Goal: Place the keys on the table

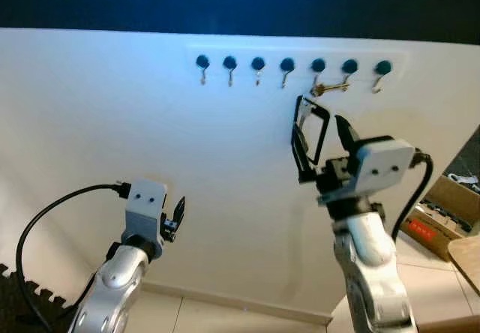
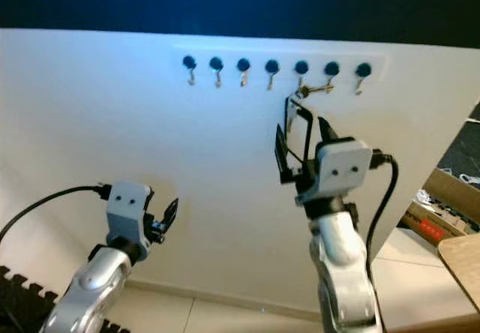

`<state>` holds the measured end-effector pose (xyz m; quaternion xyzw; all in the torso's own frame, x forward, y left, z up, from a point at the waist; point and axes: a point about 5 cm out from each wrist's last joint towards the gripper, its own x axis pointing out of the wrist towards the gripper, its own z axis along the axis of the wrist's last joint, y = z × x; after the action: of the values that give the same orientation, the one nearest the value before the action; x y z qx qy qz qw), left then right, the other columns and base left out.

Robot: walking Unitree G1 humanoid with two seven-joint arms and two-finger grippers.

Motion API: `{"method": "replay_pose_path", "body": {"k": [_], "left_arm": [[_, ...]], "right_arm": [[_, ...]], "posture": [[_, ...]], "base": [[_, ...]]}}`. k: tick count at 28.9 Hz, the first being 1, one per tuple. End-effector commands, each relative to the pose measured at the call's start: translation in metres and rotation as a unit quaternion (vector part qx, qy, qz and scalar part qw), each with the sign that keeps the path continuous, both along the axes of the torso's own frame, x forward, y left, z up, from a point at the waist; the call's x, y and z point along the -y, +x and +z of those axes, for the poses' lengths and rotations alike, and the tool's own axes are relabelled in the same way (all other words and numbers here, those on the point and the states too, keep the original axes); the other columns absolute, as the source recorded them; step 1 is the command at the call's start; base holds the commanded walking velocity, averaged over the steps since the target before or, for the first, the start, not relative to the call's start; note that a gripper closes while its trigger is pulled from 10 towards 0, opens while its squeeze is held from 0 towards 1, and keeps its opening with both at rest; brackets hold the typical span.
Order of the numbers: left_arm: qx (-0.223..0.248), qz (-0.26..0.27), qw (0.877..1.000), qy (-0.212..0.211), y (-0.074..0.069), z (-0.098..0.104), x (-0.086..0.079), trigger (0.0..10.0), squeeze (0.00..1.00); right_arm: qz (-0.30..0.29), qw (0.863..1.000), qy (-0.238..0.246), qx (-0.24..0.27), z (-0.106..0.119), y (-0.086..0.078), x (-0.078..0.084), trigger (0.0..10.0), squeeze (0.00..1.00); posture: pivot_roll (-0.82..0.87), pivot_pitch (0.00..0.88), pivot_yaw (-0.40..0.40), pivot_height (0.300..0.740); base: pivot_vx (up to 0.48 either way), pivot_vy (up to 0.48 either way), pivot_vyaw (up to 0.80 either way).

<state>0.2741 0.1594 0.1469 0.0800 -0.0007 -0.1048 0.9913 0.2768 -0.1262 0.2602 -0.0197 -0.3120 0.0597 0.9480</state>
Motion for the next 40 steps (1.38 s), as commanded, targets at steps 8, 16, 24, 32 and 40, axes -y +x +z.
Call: {"method": "replay_pose_path", "body": {"k": [8,16,24,32,40], "left_arm": [[-0.008,-0.006,1.0,-0.005,-0.003,-0.002,0.008,10.0,0.0],[-0.005,0.001,1.0,-0.007,-0.002,0.0,0.008,10.0,0.0],[-0.009,-0.004,1.0,-0.007,-0.005,-0.003,0.011,10.0,0.0],[-0.011,-0.006,1.0,-0.006,-0.007,-0.004,0.012,10.0,0.0],[-0.014,0.003,1.0,-0.008,-0.007,-0.005,0.011,10.0,0.0]], "right_arm": [[0.006,0.998,0.065,-0.018,0.024,0.02,0.003,10.0,0.0],[0.042,0.993,0.089,-0.062,0.021,0.025,0.001,10.0,0.0],[0.074,0.988,0.102,-0.087,0.012,0.024,-0.001,5.9,0.0],[0.086,0.987,0.102,-0.094,0.008,0.022,-0.004,8.4,0.0],[0.142,0.982,0.096,-0.078,0.011,0.013,-0.019,1.5,0.0]], "posture": [[0.12,0.114,0.041,0.74],[0.13,0.127,0.021,0.74],[0.14,0.128,0.023,0.74],[0.14,0.134,0.017,0.74],[0.14,0.133,0.011,0.74]], "base": [[0.0,0.0,0.0],[0.0,0.0,0.0],[0.0,0.0,0.0],[0.0,0.0,0.0],[0.0,0.0,0.0]]}}
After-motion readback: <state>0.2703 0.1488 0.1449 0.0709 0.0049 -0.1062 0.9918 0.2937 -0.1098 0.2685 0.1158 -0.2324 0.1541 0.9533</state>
